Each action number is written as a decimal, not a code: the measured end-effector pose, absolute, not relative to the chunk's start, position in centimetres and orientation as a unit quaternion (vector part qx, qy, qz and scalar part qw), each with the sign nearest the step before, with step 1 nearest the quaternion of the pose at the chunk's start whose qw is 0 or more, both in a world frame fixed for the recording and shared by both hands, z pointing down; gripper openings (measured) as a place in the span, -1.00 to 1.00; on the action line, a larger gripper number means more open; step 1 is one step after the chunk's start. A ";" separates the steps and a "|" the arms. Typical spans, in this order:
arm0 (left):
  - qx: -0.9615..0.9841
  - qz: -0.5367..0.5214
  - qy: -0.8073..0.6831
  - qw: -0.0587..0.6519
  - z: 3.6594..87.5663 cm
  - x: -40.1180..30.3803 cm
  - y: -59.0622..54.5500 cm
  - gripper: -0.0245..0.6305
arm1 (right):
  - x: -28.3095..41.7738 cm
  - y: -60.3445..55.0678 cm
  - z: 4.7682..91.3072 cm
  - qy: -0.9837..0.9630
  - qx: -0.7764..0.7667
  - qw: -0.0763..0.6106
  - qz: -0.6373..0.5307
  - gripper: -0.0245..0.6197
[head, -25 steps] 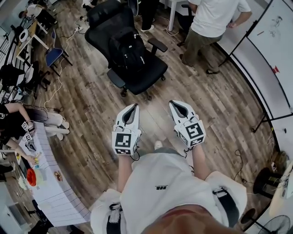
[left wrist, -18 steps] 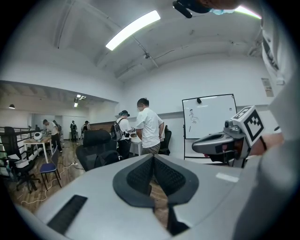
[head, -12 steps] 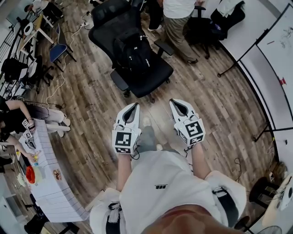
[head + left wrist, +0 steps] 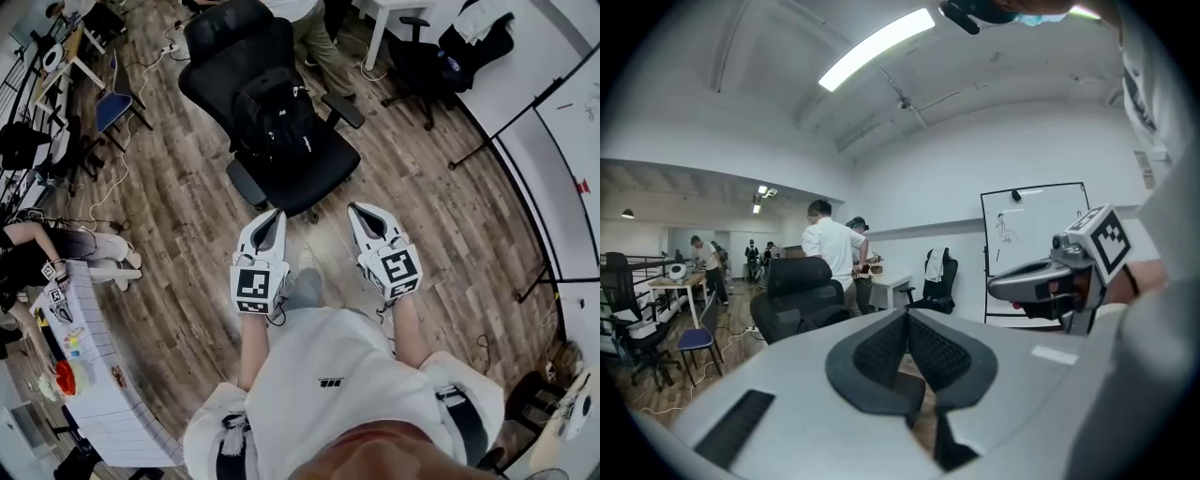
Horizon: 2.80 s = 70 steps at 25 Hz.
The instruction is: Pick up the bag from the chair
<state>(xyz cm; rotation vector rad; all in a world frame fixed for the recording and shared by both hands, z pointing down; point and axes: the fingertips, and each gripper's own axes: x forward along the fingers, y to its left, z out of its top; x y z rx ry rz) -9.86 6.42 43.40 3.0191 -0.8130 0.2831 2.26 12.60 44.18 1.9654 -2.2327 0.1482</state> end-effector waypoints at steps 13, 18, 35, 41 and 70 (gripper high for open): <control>0.960 0.108 -0.258 0.005 44.4 -6.1 -7.8 -0.89 | 5.5 -1.9 45.4 -0.753 0.649 0.090 0.067 -0.94; 0.960 0.106 -0.260 0.009 44.8 -5.8 -11.9 -0.89 | 5.9 -6.1 45.4 -0.754 0.647 0.096 0.062 -0.94; 0.946 0.135 -0.293 0.036 49.6 -2.1 -21.7 -0.89 | 11.1 -16.5 48.9 -0.766 0.626 0.113 0.089 -0.94; 0.929 0.144 -0.332 0.074 51.9 0.2 -25.9 -0.89 | 14.2 -21.3 50.8 -0.786 0.595 0.135 0.101 -0.94; 0.838 0.196 -0.492 0.132 60.6 2.7 -35.3 -0.89 | 21.8 -34.3 61.5 -0.839 0.480 0.220 0.132 -0.93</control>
